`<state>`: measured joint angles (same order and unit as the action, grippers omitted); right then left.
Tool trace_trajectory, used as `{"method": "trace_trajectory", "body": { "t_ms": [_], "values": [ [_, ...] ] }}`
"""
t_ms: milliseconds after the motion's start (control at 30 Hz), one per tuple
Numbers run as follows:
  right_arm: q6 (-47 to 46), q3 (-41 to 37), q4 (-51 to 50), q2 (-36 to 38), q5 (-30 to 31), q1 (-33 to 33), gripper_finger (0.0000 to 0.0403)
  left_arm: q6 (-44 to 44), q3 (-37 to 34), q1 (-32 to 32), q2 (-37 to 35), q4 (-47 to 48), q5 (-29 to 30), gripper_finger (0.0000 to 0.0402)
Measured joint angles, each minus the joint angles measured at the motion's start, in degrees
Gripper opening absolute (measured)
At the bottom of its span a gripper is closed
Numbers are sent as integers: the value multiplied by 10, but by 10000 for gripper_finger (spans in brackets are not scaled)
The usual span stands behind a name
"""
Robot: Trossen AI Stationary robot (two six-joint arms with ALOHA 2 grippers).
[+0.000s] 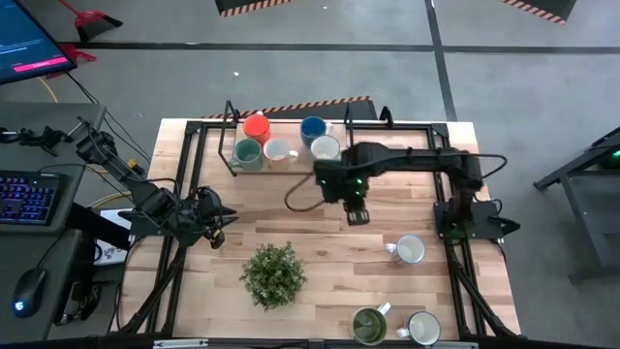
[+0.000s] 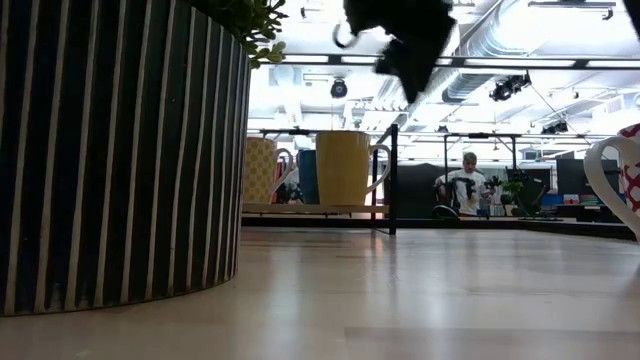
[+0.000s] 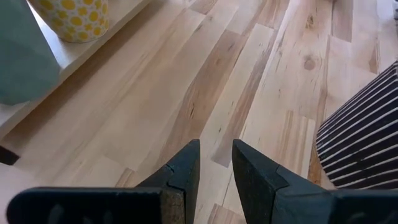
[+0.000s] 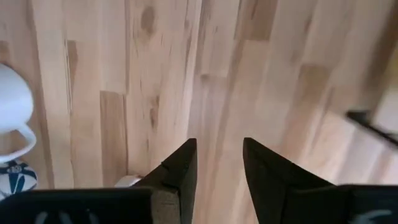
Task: Place coffee mugs
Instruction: Move the red patterned mug to the middle of the table
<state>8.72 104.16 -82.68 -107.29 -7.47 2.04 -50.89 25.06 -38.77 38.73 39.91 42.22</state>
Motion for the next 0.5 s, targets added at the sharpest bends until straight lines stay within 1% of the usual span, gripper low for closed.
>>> {"method": "trace_trajectory", "body": {
  "t_ms": [133, 233, 400, 500],
  "values": [
    [-74, -157, 94, 96, -1, -14, 108, 0, 0, 0, 0, 3, 0, 81],
    [-144, -250, 148, 178, 1, -26, 108, 0, 0, 0, 0, 3, 0, 81],
    [-264, -367, 214, 305, 4, -61, 108, 0, 0, 0, 0, 1, 0, 81],
    [-331, -419, 224, 363, 11, -89, 108, 0, 0, 0, 0, 1, 0, 81]
  ]
}}
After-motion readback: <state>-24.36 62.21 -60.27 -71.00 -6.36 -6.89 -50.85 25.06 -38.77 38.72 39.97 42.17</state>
